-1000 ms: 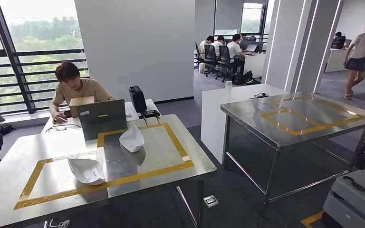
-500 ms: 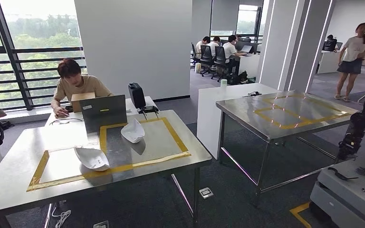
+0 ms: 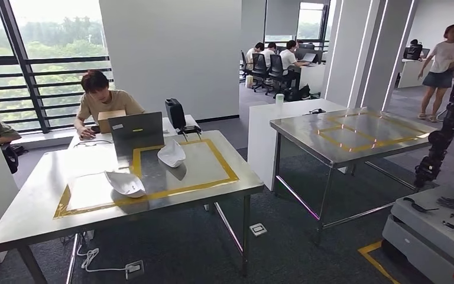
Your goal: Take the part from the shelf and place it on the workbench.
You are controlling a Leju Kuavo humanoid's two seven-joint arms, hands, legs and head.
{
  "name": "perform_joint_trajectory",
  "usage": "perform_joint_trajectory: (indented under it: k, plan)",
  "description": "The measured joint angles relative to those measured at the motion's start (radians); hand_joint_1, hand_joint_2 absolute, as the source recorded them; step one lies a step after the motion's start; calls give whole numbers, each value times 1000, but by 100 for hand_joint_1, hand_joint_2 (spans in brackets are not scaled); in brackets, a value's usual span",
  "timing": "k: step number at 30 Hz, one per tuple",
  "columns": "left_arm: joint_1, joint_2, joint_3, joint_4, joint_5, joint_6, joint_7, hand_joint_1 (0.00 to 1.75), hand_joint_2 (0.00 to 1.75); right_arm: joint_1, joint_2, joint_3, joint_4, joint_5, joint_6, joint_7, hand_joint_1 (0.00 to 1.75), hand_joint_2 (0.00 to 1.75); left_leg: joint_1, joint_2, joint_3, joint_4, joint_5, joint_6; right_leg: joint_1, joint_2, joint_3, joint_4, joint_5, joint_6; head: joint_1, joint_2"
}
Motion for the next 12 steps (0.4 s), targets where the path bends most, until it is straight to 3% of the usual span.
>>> perform_joint_trajectory:
  k: [2, 3, 6, 7, 8, 9, 11, 12]
  plan:
    - [20, 10, 26, 3, 35, 10, 12, 0, 0, 14, -1, 0, 0, -3, -3, 4, 0, 0, 0, 6, -15, 1, 14, 22, -4, 3, -7, 4, 0, 12, 0, 0]
    - [31, 15, 39, 4, 47, 13, 15, 0, 0, 20, -2, 0, 0, -2, -3, 8, 0, 0, 0, 10, -23, 0, 23, 32, -6, 5, -15, 21, -24, 17, 1, 0]
    - [53, 31, 74, 6, 75, 23, 6, 0, 0, 26, -4, -1, 0, 0, -2, 5, 0, 0, -3, 14, -64, 0, 56, 49, -7, 7, -58, 178, -169, 23, 1, 0]
    - [57, 33, 84, 6, 80, 26, -1, 0, 0, 24, -5, -1, 0, 1, -2, 0, 0, 0, -5, 14, -79, 2, 68, 50, -6, 7, -67, 236, -199, 22, 1, 0]
    - [58, 33, 91, 6, 79, 29, -8, 0, 0, 21, -5, 0, 0, 3, -2, -4, 0, 0, -7, 14, -95, 5, 80, 51, -4, 7, -63, 271, -203, 20, 1, 0]
    - [58, 31, 95, 6, 74, 31, -14, 0, 0, 16, -5, 0, 0, 5, -1, -5, 0, 0, -9, 14, -111, 8, 92, 50, -2, 8, -43, 273, -184, 16, 1, 0]
    - [53, 24, 98, 6, 56, 36, -23, 0, 0, 4, -5, 0, 0, 8, -1, -4, 0, 0, -10, 14, -141, 18, 112, 47, 5, 9, 46, 179, -132, 4, 1, 0]
    - [52, 22, 98, 6, 51, 37, -26, 0, 0, 0, -5, 1, 0, 8, -1, -3, 0, 0, -10, 14, -149, 20, 117, 46, 7, 9, 75, 144, -119, 1, 1, 0]
